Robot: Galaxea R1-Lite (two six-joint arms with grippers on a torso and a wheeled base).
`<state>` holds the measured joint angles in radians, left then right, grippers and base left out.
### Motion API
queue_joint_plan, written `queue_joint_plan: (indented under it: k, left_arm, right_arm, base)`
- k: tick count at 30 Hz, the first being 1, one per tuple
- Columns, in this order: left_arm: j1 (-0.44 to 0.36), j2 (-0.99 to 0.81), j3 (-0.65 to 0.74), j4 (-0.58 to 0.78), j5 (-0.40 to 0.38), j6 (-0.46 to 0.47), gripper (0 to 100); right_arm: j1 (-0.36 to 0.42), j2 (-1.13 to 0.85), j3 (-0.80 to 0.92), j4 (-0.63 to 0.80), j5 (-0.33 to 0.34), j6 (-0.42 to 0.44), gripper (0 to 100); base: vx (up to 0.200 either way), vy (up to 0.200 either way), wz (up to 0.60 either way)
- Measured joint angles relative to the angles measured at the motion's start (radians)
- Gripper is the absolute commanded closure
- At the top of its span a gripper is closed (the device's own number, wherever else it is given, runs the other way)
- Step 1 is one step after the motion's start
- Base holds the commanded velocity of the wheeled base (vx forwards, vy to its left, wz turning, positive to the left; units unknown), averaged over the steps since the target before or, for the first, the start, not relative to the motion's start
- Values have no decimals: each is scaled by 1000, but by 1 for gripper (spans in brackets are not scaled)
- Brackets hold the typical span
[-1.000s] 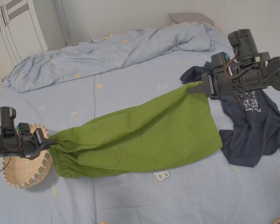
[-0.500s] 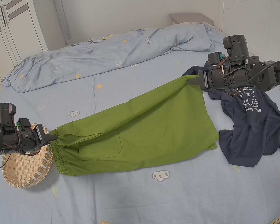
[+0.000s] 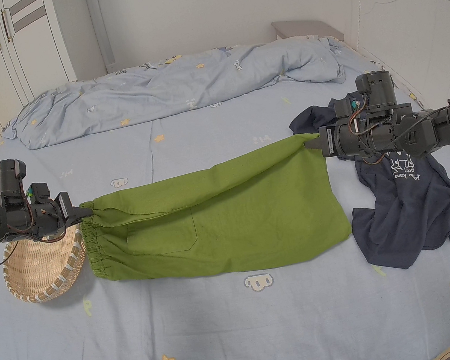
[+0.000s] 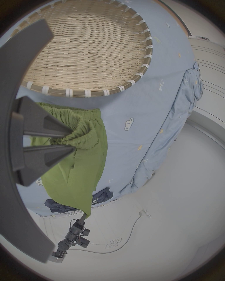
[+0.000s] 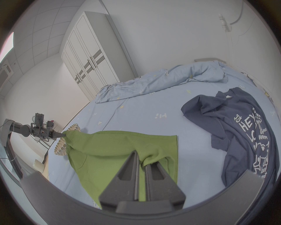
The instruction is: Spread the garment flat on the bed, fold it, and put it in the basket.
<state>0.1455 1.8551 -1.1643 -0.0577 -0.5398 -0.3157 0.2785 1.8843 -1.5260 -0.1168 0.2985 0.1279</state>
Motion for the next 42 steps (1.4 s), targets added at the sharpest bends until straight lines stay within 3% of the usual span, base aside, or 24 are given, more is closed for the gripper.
queue_joint_plan:
  k: [26, 42]
  left_arm:
    - [-5, 47, -23, -4, 0, 1, 100]
    - [-5, 77, -45, -49, 3, -3, 100]
  right_arm:
    - [-28, 111, -3, -143, -26, 6, 100]
    - [-31, 133, -7, -158, -30, 7, 100]
  base:
    - [0, 0, 0]
    - [0, 0, 0]
